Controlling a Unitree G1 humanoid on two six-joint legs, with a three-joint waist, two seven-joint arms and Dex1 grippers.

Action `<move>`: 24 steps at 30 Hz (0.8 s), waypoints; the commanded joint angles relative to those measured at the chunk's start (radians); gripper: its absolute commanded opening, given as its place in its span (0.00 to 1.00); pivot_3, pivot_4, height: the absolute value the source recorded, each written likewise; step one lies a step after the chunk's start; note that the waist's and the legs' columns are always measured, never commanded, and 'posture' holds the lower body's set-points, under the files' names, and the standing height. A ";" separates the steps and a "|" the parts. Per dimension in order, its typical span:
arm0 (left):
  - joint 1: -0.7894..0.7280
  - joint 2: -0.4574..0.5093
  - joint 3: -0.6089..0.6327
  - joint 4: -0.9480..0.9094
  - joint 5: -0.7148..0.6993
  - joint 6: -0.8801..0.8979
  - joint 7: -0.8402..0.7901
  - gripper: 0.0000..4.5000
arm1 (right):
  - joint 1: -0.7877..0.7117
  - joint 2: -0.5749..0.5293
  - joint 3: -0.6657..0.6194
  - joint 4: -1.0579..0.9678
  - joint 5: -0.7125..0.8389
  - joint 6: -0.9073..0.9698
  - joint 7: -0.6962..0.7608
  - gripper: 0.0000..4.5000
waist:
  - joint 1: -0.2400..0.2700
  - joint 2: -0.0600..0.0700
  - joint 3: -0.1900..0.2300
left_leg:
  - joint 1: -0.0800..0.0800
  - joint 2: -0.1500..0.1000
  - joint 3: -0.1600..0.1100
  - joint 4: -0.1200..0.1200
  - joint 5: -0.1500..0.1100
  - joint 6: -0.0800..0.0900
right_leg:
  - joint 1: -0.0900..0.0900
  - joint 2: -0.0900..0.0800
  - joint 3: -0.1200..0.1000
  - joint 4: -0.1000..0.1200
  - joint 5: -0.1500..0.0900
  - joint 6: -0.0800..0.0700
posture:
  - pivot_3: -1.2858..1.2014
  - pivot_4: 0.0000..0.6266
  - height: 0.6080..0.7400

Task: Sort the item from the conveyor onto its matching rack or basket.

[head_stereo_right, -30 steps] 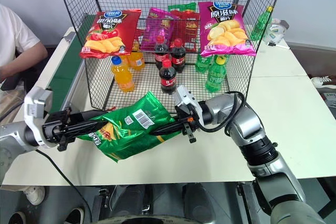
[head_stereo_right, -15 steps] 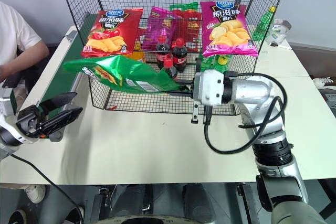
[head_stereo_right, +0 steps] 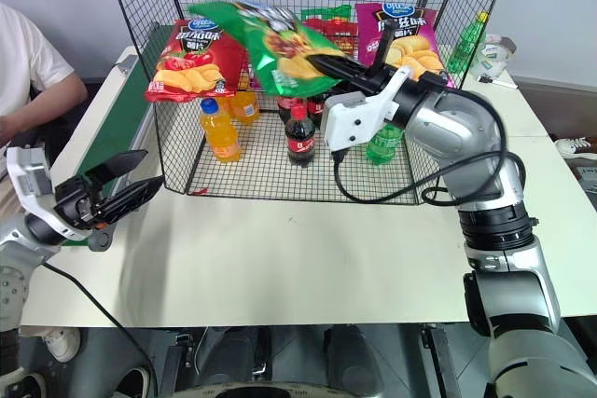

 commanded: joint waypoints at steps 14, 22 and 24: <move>0.033 -0.001 -0.004 -0.107 0.003 -0.020 0.053 0.99 | -0.102 0.103 0.156 0.202 -0.240 0.266 -0.194 0.00 | -0.002 0.000 0.000 | 0.000 0.001 0.000 0.000 0.002 -0.004 | -0.002 0.002 0.001 0.001 0.000 0.000 | 0.52 0.24 0.99; 0.059 -0.006 -0.015 -0.155 0.003 -0.039 0.041 0.99 | -0.184 0.130 0.181 0.310 -0.264 0.337 -0.268 0.00 | -0.002 0.000 0.000 | 0.000 0.001 0.000 0.000 0.002 -0.004 | -0.002 0.002 0.001 0.002 0.000 0.000 | 0.52 0.24 0.99; 0.055 -0.005 0.002 -0.158 -0.010 -0.047 0.043 0.99 | -0.188 0.135 0.182 0.308 -0.258 0.344 -0.273 0.00 | -0.002 0.000 0.000 | 0.000 0.001 0.000 0.000 0.002 -0.004 | -0.002 0.002 0.001 0.002 0.000 0.000 | 0.52 0.24 0.99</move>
